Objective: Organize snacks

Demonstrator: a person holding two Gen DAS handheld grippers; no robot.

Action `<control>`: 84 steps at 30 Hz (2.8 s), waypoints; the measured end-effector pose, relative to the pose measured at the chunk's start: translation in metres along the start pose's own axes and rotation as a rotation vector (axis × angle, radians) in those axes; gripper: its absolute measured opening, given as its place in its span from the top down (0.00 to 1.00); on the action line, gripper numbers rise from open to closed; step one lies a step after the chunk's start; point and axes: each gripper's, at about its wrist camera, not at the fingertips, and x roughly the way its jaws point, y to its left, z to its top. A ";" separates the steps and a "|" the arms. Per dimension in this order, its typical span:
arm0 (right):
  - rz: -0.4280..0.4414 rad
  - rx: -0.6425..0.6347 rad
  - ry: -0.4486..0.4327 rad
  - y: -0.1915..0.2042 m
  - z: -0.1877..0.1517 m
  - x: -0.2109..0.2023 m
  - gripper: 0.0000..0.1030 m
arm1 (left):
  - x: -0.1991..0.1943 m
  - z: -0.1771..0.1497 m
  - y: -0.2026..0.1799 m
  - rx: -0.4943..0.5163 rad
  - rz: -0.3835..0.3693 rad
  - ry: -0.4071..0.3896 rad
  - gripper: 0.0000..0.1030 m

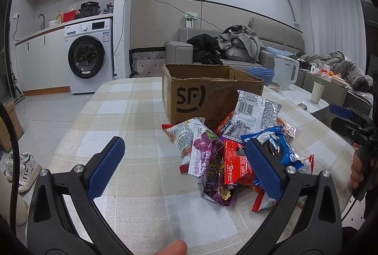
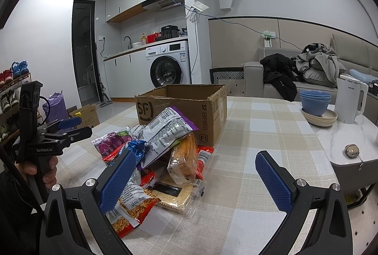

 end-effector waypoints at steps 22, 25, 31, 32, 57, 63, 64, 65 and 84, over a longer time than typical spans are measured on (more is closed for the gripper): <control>0.001 -0.041 0.031 0.011 0.002 0.001 0.00 | 0.012 -0.002 0.007 -0.015 -0.002 0.028 0.01; 0.010 -0.062 0.053 0.019 0.003 0.003 0.00 | 0.013 -0.002 0.008 -0.021 -0.001 0.031 0.01; 0.054 -0.108 0.118 0.038 -0.001 0.011 0.00 | 0.016 -0.003 0.002 0.031 0.009 0.059 0.01; 0.062 -0.117 0.128 0.041 -0.002 0.013 0.00 | 0.017 -0.003 0.001 0.035 0.005 0.063 0.01; 0.154 -0.290 0.320 0.090 -0.031 0.048 0.20 | 0.034 -0.007 -0.006 0.029 -0.045 0.150 0.01; 0.151 -0.364 0.353 0.100 -0.035 0.061 0.29 | 0.040 -0.006 -0.008 0.037 -0.048 0.168 0.01; 0.156 -0.374 0.364 0.102 -0.036 0.064 0.34 | 0.040 -0.006 -0.009 0.040 -0.045 0.170 0.01; 0.158 -0.385 0.367 0.104 -0.037 0.066 0.37 | 0.041 -0.006 -0.009 0.041 -0.044 0.171 0.01; 0.137 -0.318 0.294 0.081 -0.034 0.042 0.50 | 0.036 -0.005 -0.036 0.042 -0.143 0.192 0.01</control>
